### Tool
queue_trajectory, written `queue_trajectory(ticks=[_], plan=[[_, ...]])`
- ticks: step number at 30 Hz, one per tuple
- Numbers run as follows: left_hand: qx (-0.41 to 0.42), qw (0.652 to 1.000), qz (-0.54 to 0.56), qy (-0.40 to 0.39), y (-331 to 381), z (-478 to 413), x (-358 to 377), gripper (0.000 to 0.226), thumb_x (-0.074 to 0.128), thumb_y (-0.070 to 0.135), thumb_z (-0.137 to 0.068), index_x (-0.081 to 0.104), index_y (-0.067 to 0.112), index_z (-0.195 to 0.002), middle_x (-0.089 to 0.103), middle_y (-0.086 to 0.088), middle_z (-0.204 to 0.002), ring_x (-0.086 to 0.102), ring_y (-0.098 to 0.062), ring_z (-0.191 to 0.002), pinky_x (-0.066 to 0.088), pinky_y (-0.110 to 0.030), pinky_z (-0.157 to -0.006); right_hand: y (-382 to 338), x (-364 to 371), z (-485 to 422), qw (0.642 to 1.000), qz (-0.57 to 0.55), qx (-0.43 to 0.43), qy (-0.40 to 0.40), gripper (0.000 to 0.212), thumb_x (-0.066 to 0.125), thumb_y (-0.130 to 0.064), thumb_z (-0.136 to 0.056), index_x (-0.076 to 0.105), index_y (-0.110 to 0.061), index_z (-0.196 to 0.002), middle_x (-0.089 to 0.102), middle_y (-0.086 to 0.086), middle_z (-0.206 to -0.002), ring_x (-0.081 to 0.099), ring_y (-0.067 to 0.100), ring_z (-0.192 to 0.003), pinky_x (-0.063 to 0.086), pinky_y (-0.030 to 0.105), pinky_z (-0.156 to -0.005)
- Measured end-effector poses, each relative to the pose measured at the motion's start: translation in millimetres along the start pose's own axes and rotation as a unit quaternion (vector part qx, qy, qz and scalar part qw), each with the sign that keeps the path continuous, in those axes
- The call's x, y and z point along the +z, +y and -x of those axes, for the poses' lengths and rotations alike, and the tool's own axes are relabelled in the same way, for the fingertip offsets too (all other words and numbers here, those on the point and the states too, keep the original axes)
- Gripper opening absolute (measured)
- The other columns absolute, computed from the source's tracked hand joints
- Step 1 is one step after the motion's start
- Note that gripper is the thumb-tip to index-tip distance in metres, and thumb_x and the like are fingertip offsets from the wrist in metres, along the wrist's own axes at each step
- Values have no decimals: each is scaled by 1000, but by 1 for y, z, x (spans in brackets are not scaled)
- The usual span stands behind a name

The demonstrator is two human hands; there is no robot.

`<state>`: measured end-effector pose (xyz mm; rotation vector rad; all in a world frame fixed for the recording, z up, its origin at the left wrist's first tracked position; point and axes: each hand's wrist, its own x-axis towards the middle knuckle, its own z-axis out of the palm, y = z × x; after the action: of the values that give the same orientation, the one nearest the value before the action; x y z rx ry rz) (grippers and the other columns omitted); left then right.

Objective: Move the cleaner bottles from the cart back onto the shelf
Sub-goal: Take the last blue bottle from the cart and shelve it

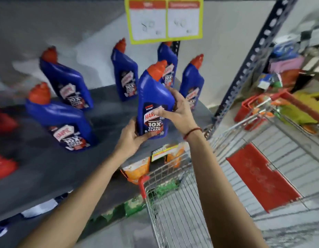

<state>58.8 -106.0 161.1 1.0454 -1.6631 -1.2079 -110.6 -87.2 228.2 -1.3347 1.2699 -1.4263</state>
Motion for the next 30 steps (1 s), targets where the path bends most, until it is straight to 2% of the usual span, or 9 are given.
queue_trajectory(ticks=[2, 5, 8, 11, 15, 19, 21, 26, 30], plan=[[-1, 999, -20, 48, -6, -9, -11, 58, 81, 26, -67, 50, 25, -115, 64, 12, -101, 61, 0, -88, 52, -23, -85, -1, 16, -16, 999, 42, -8, -27, 73, 76, 4, -68, 40, 0, -132, 59, 12, -115, 60, 19, -100, 55, 29, -86], [-13, 996, -34, 75, -14, -16, -22, 61, 79, 23, -70, 47, 22, -122, 63, 10, -106, 60, -4, -94, 45, -6, -75, 5, 32, -31, 994, 87, -18, -65, 72, 76, 2, -70, 41, -1, -132, 56, 9, -115, 56, 15, -103, 51, 11, -82], [-19, 995, -61, 78, -25, -16, -27, 57, 75, 24, -74, 46, 18, -123, 62, 8, -106, 60, -10, -97, 41, 2, -69, 17, 39, -36, 994, 84, -14, -61, 70, 75, 0, -71, 42, -3, -132, 58, 15, -123, 57, 15, -103, 52, 9, -78], [-20, 993, -96, 63, -32, -13, -31, 53, 71, 29, -77, 47, 18, -123, 65, 2, -110, 61, -10, -98, 43, -5, -74, 29, 39, -35, 995, 80, -21, -55, 73, 77, -4, -70, 41, -11, -134, 58, 9, -125, 59, 14, -107, 54, 14, -81], [-9, 991, -128, 38, -41, -5, -38, 44, 62, 29, -86, 48, 13, -124, 63, -4, -120, 60, -15, -109, 45, -25, -88, 59, 34, -20, 993, 101, 34, -58, 78, 80, -6, -66, 41, -10, -133, 61, 8, -124, 60, 16, -111, 51, 24, -91], [2, 987, -154, 44, -43, -6, -39, 43, 59, 33, -87, 51, 12, -123, 63, -1, -118, 57, -8, -105, 43, -22, -85, 88, 32, -12, 988, 120, 72, -69, 71, 78, 1, -68, 45, -5, -131, 62, 14, -123, 60, 24, -114, 47, 37, -101], [4, 986, -161, 41, -42, -12, -38, 43, 59, 32, -87, 51, 10, -123, 64, -5, -118, 59, -11, -106, 44, -23, -85, 91, 29, -19, 986, 132, 73, -72, 68, 78, -2, -68, 47, -7, -129, 63, 13, -123, 60, 20, -112, 48, 33, -99], [13, 984, -172, 49, -38, -26, -30, 43, 58, 31, -88, 50, 9, -123, 65, -9, -118, 61, -19, -108, 45, -23, -85, 93, 21, -31, 987, 134, 69, -59, 61, 79, -5, -69, 52, -10, -123, 64, -1, -111, 61, 8, -102, 50, 8, -85], [22, 981, -188, 50, -42, -28, -29, 46, 60, 33, -86, 49, 9, -124, 65, -10, -119, 61, -21, -109, 48, -27, -87, 98, 20, -33, 986, 143, 67, -56, 58, 79, -10, -69, 53, -13, -121, 63, -5, -110, 61, 3, -99, 48, 3, -81]])
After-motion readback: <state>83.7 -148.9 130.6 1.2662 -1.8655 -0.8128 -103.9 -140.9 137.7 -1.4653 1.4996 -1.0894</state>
